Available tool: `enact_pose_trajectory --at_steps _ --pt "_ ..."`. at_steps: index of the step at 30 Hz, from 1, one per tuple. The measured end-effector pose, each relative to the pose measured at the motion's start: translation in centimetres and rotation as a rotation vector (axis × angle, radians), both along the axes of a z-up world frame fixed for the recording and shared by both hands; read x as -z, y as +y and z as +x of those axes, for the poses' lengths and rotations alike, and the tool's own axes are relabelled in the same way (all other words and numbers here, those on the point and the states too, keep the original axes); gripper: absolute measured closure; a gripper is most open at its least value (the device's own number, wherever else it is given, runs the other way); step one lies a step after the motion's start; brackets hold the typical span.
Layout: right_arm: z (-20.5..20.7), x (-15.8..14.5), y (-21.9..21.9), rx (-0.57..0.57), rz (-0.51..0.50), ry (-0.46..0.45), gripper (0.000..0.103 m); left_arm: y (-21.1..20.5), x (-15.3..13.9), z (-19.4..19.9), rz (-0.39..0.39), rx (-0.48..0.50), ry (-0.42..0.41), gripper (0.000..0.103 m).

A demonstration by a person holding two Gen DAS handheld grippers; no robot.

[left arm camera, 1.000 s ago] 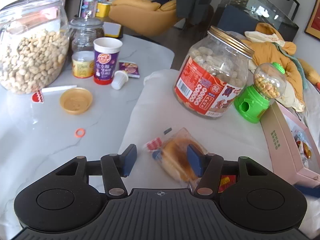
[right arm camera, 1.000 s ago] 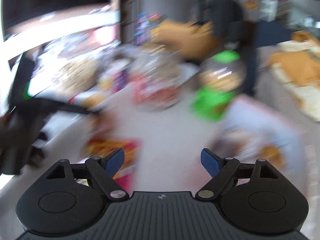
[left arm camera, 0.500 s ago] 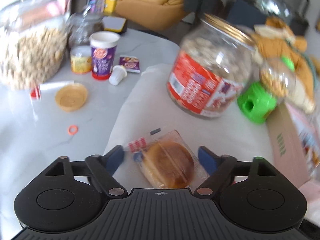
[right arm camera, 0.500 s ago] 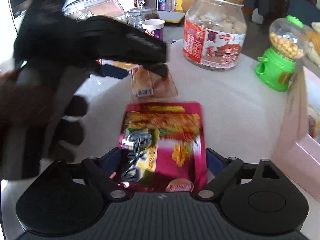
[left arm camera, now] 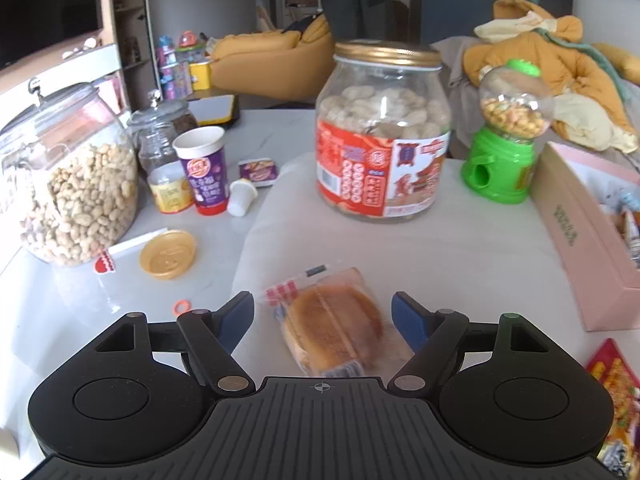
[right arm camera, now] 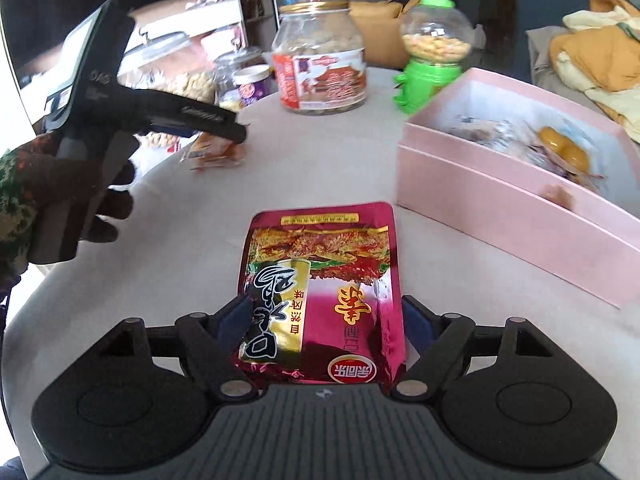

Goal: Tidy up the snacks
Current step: 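Carry the cake pack into the box and open the left gripper while the right holds the red bag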

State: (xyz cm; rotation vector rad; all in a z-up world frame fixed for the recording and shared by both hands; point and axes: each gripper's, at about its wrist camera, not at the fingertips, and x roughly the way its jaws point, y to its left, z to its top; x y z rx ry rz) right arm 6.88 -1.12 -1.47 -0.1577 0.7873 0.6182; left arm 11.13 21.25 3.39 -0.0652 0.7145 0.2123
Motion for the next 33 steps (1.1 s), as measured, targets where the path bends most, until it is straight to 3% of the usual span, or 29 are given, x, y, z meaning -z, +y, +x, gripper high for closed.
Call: enact_pose_trajectory --at_steps 4,5,8,10,12,13,17,20,23,26,29,33 --pt "-0.7 0.5 -0.3 -0.01 0.009 -0.036 0.019 1.1 0.5 0.7 -0.161 0.002 0.05 0.021" --pt "-0.7 0.8 0.0 -0.015 -0.004 -0.05 0.017 1.2 0.8 1.1 -0.172 -0.008 0.063 0.021" --pt "-1.4 0.9 1.4 -0.016 -0.066 -0.09 0.012 0.9 1.4 2.4 -0.149 -0.021 0.071 0.021" --pt "-1.1 0.9 1.4 0.0 -0.055 -0.069 0.008 0.1 1.6 3.1 -0.109 -0.009 0.075 0.021" --pt "-0.7 1.0 1.4 -0.001 -0.045 -0.055 0.004 -0.8 1.7 3.3 -0.047 0.018 0.082 0.029" --pt "-0.6 0.9 1.4 -0.003 -0.046 -0.052 0.003 -1.2 1.8 3.0 -0.017 0.037 0.077 0.041" --pt "-0.6 1.0 1.7 -0.026 -0.06 -0.046 0.0 -1.8 1.9 -0.3 -0.063 0.19 0.038 0.042" --pt "0.5 0.6 2.0 -0.058 -0.069 -0.016 0.0 -3.0 2.1 -3.4 -0.026 0.268 0.032 0.042" --pt "2.0 0.4 2.2 -0.03 -0.034 0.013 0.0 -3.6 2.0 -5.9 -0.054 0.326 0.03 0.042" --pt "2.4 0.0 2.6 -0.013 -0.059 0.019 0.01 -3.9 1.5 -7.7 -0.073 0.361 0.016 0.042" --pt "1.7 -1.0 1.7 -0.033 -0.055 0.035 0.028 -4.7 1.0 -9.1 -0.07 0.396 -0.001 0.042" --pt "0.2 -2.0 -1.0 -0.005 -0.051 0.032 0.032 -6.4 -0.2 -9.8 -0.074 0.443 -0.029 0.042"
